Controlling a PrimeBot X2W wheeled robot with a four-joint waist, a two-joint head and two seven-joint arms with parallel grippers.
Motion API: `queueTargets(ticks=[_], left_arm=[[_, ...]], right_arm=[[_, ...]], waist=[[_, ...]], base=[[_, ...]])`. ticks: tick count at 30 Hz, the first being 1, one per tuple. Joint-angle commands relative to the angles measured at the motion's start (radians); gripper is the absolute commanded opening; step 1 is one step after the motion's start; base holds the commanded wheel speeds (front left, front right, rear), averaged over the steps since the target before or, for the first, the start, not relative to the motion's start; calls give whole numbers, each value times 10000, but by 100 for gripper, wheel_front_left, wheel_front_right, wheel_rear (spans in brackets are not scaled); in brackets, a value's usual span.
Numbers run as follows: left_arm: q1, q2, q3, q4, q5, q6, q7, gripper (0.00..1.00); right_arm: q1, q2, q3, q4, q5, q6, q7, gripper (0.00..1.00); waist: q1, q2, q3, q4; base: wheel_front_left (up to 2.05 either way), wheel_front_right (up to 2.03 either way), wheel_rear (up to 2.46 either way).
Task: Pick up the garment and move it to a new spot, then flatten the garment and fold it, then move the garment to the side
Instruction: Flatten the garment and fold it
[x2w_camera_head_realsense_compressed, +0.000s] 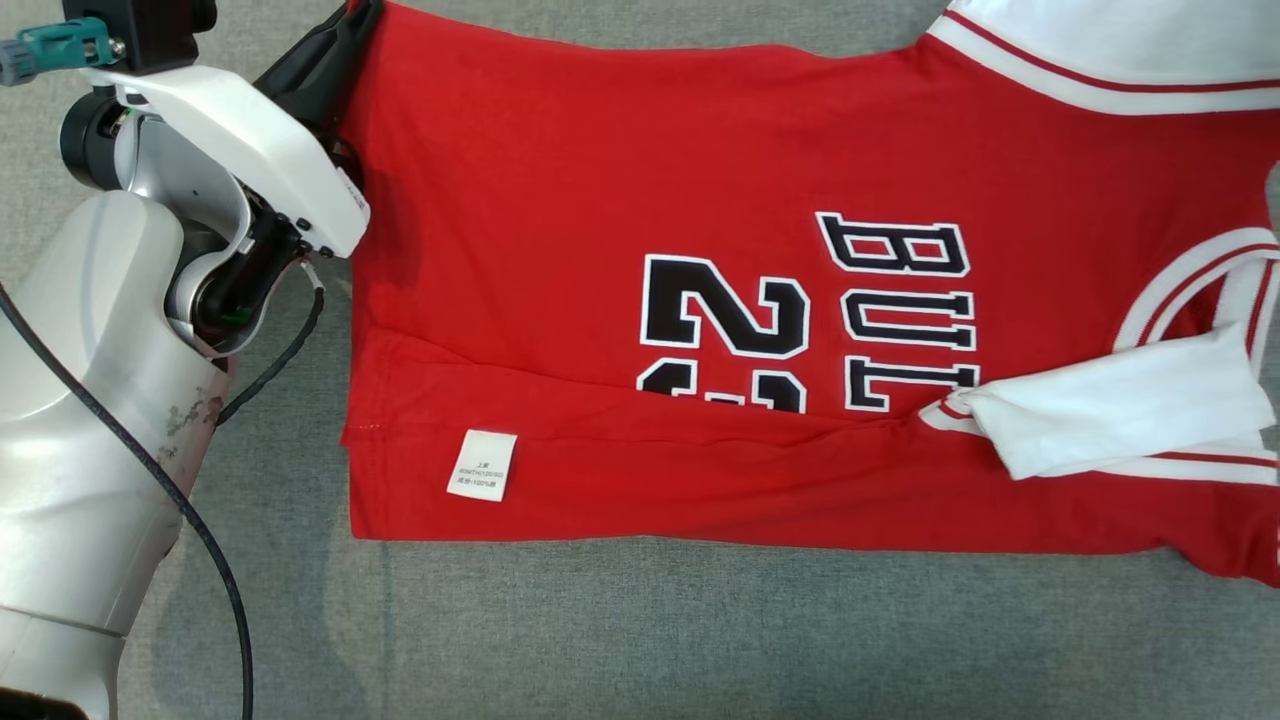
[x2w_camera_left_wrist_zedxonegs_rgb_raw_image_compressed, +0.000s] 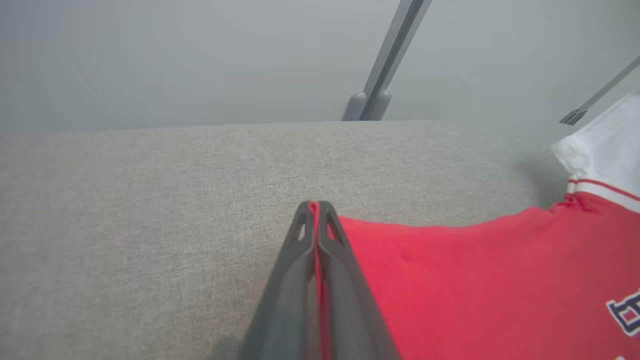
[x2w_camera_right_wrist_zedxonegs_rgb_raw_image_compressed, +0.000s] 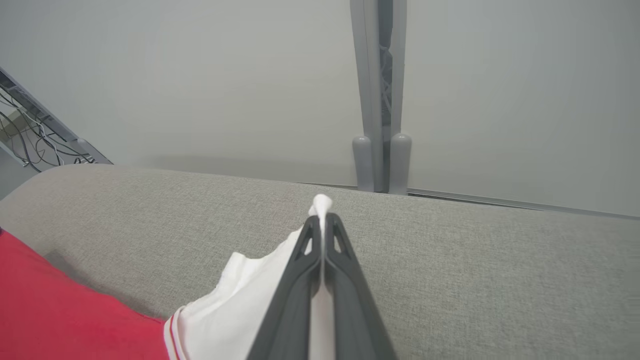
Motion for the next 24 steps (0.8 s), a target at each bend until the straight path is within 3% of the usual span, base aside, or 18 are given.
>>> queueTargets(ticks=[1,10,18,24], left_arm=[[100,106,92,-101,-91,46,-32,0],[1222,522,543,-1472,-1063,24,52,0],[3585,1607,1171,-3721,-2307,282,487,0],[4943,2037,1643,-4800,-2973,629,461,0]], right_arm=[[159,-118,26,-128,145,1,-110,0],[1577,-778,-201,-2044,1514,1,116,0],[4889,-1415,-1215,-4447,2883,1,393,0],[7253,-1284,-2073,-5633,3301,1,-11,0]], waist=[[0,0,-99,-94],[0,0,-398,-266],[0,0,-660,-645],[0,0,-637,-817]], base=[[0,0,0],[0,0,0],[0,0,0],[0,0,0]])
